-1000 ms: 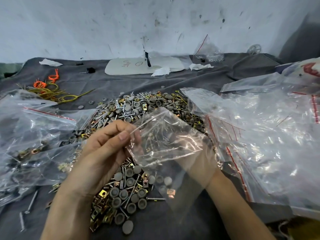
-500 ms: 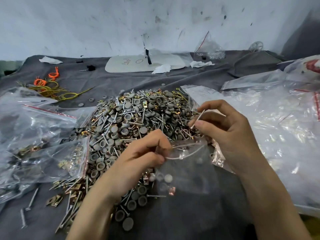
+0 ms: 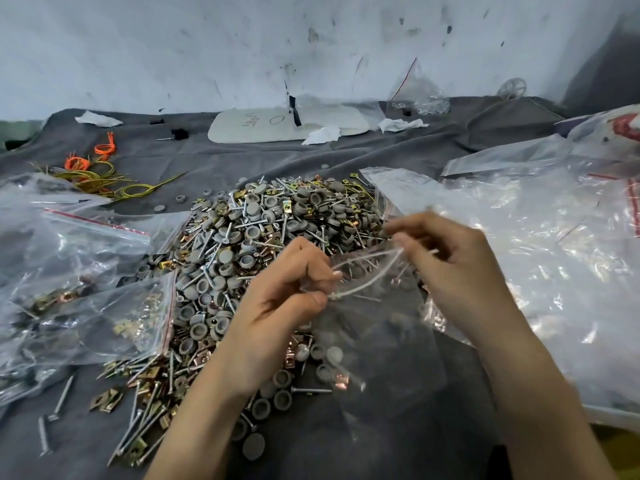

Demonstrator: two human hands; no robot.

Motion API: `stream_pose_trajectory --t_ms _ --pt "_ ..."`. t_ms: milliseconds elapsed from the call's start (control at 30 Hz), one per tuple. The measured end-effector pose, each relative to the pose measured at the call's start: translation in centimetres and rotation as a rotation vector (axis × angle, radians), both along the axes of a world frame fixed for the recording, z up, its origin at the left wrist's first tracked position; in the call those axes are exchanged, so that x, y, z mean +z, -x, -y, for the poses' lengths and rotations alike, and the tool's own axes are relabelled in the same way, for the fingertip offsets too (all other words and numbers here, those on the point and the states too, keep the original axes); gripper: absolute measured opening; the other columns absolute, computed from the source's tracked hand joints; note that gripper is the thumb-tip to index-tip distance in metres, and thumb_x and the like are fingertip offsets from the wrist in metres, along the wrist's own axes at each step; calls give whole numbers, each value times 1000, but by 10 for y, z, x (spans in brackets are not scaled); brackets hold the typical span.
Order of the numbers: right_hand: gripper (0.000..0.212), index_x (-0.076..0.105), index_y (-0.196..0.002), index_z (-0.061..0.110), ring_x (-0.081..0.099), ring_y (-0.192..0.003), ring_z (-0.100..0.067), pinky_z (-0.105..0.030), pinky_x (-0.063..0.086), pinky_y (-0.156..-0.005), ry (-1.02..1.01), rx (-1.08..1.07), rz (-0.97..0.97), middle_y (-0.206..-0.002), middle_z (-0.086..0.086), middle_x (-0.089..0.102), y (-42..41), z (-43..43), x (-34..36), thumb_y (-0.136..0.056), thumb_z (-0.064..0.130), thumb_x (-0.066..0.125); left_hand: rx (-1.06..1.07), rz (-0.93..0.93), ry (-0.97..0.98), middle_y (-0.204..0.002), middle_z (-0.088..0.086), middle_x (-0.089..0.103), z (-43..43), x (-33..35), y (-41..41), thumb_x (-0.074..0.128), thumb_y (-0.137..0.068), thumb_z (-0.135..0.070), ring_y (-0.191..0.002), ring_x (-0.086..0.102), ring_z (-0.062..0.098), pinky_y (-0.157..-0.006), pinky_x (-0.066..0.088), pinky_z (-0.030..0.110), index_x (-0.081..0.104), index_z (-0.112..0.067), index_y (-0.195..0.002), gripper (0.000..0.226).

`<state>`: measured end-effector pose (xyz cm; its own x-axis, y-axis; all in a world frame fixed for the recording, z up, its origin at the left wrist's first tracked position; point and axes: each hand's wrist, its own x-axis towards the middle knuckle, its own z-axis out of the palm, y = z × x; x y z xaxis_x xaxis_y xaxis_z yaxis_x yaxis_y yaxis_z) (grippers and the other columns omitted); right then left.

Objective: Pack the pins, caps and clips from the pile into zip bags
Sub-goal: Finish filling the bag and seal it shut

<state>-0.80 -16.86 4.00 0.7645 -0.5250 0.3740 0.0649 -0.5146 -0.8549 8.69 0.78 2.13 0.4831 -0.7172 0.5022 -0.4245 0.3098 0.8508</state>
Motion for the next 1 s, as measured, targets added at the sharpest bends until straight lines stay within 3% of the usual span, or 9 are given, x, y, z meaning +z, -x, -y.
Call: stream_pose_trajectory --t_ms 67,133,200,300,433,567,733,833,1000 --pt "24 65 -73 36 57 -68 7 -6 40 -58 86 -9 -256 -68 23 64 -7 3 -15 -86 16 69 31 -48 68 -81 -14 51 -1 0 -4 50 -73 -24 -77 46 9 -68 38 23 60 -36 -74 16" --pt "10 69 -78 28 62 -79 -6 -20 48 -70 122 1 -457 -81 14 67 -14 0 -29 -84 19 72 43 -111 136 -78 -15 52 -3 1 -7 50 -72 -21 -71 46 5 -62 39 18 61 -33 -74 17" --pt "5 70 -82 21 62 -87 -18 -27 46 -75 189 -17 -557 -91 4 65 -19 -1 -36 -83 17 73 55 -179 184 -74 -12 50 -4 1 -9 50 -71 -20 -68 44 7 -62 38 22 60 -30 -71 14" --pt "5 71 -88 20 57 -85 -17 -23 37 -69 336 -41 -603 -84 9 54 -21 -3 -35 -85 17 71 91 -243 211 -73 -6 49 -7 1 -12 52 -68 -21 -71 39 19 -68 30 38 59 -27 -69 9" --pt "6 69 -93 19 50 -88 -17 -24 35 -73 423 -36 -641 -92 5 49 -20 -6 -34 -89 18 65 87 -261 209 -74 -5 49 -8 0 -14 53 -68 -20 -73 37 23 -71 31 42 61 -26 -69 10" --pt "18 55 -78 25 53 -73 -9 -22 36 -60 207 -35 -475 -83 8 57 -14 1 -25 -89 17 65 106 -198 149 -74 -10 48 -8 0 -13 51 -71 -23 -72 39 14 -73 31 43 60 -29 -70 11" --pt "26 66 -95 26 63 -74 -6 -14 47 -65 -319 74 34 -74 5 71 -1 6 -3 -93 2 56 111 -31 12 -77 -11 47 -4 2 -5 49 -73 -27 -74 42 12 -67 33 28 56 -31 -70 9" --pt "21 68 -92 23 66 -81 -7 -16 48 -73 -302 148 180 -76 4 71 6 -4 12 -92 7 55 117 117 -41 -80 -5 47 1 3 4 48 -76 -26 -77 45 14 -68 35 26 50 -26 -73 4" --pt "4 58 -84 16 70 -89 -13 -25 51 -80 -204 227 130 -85 3 75 14 -25 29 -84 21 59 106 170 -64 -82 -3 46 3 8 12 48 -76 -25 -80 47 24 -77 46 58 49 -23 -74 3"
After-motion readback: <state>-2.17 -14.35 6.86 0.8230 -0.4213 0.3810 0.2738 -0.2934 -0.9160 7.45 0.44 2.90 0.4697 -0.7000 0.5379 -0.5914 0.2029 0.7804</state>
